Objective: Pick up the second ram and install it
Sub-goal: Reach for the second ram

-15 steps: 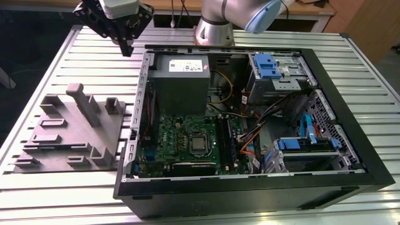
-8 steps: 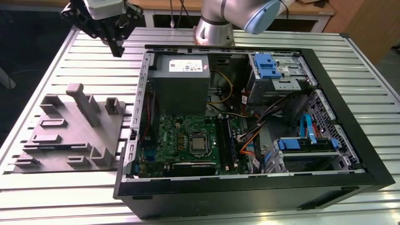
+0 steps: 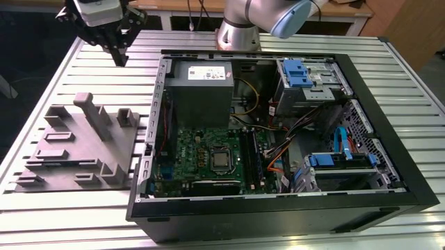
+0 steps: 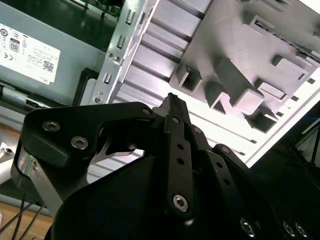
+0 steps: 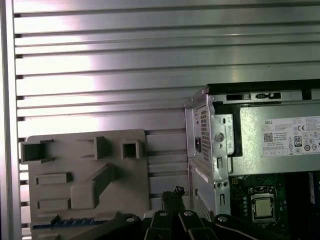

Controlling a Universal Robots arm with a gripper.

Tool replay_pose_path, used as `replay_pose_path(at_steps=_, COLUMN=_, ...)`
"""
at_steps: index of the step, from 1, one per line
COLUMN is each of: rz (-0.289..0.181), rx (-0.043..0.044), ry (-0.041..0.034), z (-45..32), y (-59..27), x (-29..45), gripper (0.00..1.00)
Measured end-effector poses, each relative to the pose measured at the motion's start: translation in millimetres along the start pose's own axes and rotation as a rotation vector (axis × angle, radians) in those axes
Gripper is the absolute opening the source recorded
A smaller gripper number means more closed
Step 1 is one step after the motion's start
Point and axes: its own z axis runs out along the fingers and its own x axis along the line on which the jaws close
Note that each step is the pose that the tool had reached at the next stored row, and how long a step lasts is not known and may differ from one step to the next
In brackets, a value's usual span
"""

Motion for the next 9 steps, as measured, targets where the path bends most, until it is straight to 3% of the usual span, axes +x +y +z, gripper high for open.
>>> replay_pose_path(at_steps=5, rz=0.000, rx=-0.0001, ry=-0.0001, z=2.3, y=-3.8, x=14.1, gripper=0.10)
replay_pose_path(at_steps=7, rz=0.000, rx=-0.0001, ry=-0.0002, z=4.9, y=-7.9, x=26.8, gripper=0.10)
replay_pose_path(at_steps=9, rz=0.000, rx=0.0000, ry=0.0000, z=5.9, y=-10.1, x=31.6, gripper=0.10)
